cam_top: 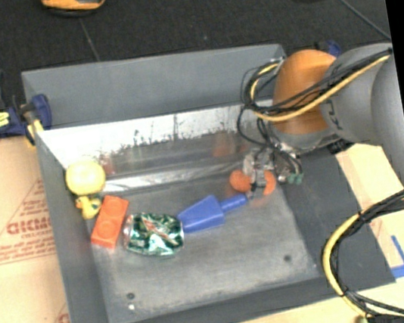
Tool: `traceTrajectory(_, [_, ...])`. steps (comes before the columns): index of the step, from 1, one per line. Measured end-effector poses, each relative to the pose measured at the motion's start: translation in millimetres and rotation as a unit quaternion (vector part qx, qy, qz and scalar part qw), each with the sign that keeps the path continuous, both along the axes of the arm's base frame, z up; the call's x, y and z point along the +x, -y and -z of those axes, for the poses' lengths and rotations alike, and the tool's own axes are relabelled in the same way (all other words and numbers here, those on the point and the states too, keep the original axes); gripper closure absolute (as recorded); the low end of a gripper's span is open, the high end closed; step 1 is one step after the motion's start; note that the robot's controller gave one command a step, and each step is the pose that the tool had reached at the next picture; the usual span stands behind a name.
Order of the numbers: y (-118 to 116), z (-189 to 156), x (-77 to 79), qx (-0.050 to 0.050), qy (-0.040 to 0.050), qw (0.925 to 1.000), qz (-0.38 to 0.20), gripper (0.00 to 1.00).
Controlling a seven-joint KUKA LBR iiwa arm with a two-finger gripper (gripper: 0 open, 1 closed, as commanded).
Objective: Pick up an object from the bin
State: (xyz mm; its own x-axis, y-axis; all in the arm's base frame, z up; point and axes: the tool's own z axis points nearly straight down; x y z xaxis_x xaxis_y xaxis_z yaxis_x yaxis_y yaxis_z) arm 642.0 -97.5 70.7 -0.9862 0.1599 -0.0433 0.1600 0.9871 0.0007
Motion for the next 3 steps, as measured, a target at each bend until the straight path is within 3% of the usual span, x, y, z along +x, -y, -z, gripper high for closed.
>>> traceTrajectory(3, [1, -37, -2.0, 0.000, -0.0028, 1.0000, -0.001, 1.00])
